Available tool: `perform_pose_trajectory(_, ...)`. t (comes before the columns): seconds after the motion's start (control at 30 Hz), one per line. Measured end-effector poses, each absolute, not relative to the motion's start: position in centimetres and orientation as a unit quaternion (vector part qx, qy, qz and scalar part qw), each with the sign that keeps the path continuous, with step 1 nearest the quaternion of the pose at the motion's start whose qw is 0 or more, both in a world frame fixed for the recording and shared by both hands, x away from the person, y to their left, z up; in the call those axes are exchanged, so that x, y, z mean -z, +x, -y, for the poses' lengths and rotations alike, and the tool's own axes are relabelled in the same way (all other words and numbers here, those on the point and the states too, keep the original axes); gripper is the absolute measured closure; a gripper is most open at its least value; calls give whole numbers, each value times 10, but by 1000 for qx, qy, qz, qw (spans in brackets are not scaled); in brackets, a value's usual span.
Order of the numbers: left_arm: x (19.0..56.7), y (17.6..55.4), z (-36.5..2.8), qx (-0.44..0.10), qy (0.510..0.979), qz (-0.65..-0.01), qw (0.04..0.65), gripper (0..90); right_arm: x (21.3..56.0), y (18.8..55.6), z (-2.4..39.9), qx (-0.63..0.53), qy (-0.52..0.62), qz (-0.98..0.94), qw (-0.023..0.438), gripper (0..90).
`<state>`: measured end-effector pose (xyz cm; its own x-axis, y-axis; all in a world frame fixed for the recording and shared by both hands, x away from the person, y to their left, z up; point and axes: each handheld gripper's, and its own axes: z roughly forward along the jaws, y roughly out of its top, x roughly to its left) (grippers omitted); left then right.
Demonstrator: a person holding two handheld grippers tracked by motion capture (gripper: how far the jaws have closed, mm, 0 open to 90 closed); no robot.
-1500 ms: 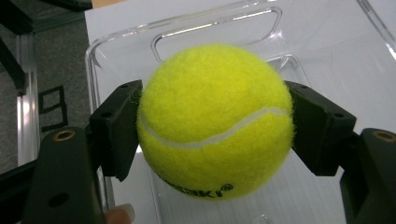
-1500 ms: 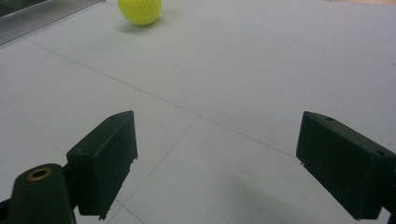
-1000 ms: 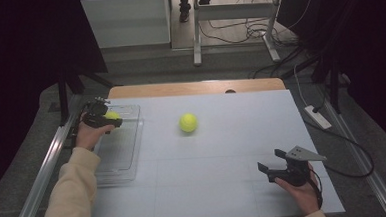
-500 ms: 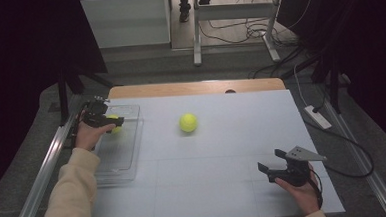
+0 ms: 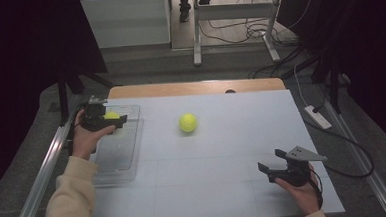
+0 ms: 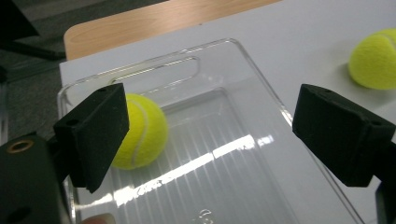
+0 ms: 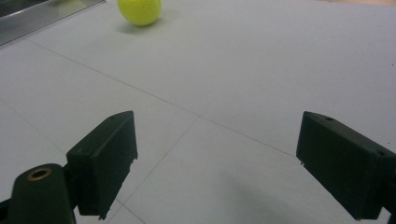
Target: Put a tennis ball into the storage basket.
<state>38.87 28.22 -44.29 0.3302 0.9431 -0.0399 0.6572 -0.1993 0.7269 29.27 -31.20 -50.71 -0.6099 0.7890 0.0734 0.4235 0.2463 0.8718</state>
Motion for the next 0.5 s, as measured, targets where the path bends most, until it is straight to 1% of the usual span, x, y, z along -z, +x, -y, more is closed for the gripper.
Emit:
perform_pose_trajectory(0.4,439,364,-264,-202,751,-495,388,131,506,292,313,-471,399,-762,196,124)
perform_pose_trajectory(0.43,437,357,-258,-196,753,-479,406,132,507,293,314,-471,399,-762,196,124)
perform_pose_trajectory(0.5,435,352,-251,-195,757,-465,416,130,507,293,313,-470,399,-763,195,124)
